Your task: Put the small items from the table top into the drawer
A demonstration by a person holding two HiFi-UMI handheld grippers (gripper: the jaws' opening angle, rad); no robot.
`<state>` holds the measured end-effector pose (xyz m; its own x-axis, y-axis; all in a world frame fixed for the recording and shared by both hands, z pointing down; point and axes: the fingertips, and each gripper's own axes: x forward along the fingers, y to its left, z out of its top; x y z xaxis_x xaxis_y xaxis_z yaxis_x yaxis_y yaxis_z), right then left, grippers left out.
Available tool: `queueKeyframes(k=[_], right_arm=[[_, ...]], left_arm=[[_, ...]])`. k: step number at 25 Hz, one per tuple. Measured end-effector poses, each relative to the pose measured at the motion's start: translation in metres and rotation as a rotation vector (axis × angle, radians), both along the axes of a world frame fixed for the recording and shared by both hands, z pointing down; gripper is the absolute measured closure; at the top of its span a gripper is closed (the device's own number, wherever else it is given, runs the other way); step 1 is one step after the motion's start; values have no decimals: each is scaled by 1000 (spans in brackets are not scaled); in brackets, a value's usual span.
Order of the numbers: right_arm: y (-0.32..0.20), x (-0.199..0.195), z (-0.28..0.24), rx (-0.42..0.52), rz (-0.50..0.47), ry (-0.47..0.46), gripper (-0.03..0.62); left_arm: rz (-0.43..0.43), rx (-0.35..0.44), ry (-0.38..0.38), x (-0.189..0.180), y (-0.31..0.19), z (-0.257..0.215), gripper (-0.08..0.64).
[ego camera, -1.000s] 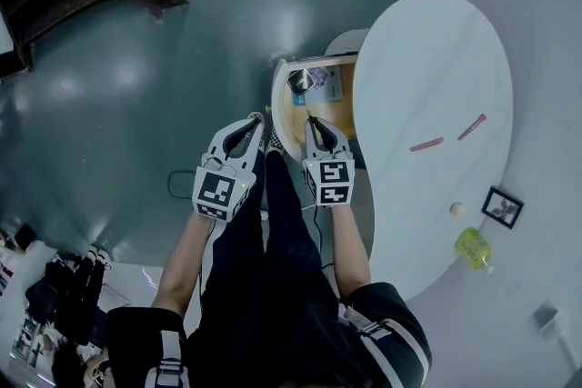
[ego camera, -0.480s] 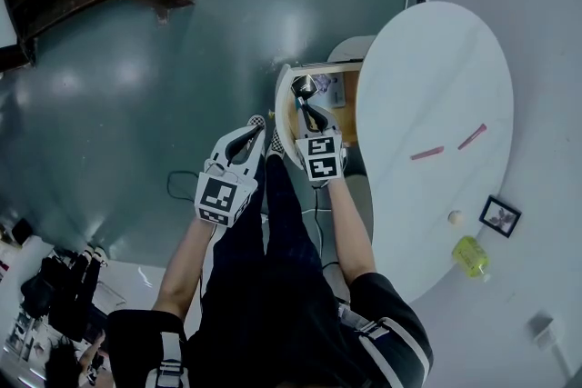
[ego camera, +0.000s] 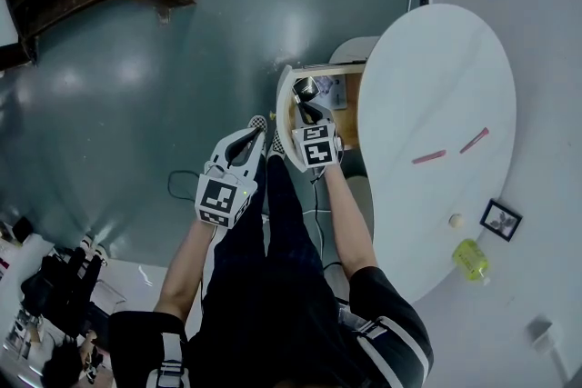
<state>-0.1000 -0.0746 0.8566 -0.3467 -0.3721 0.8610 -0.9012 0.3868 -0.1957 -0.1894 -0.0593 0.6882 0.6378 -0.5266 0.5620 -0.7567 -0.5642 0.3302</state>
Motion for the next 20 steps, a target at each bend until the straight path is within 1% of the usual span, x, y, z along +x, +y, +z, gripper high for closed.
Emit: queueKeyframes(k=[4,7,10,12,13,14,20], right_arm=[[4,-1,11,-23,-5,2,537],[6,1,13,-27,-2,1,537],[6,2,14,-30,23,-5,537],[6,0,14,-36,33,-25,533],[6,-1,13,-37,34,-38,509],[7,-2,13,-40,34,-51,432],[8,0,7,-36,30,-56,423]], left_arm=[[-3,-9,-10,0,3,4,540],[-8,-6,-4,0,3,2,540],[-11,-6,-5,-1,3,2,540],[-11,-8,-6,-1,3,2,540],[-10,-9,-6,-1,3,2,540],[-10,-9,-6,-1,4,2,540],[-5,-5,-4,0,5,-2,540]])
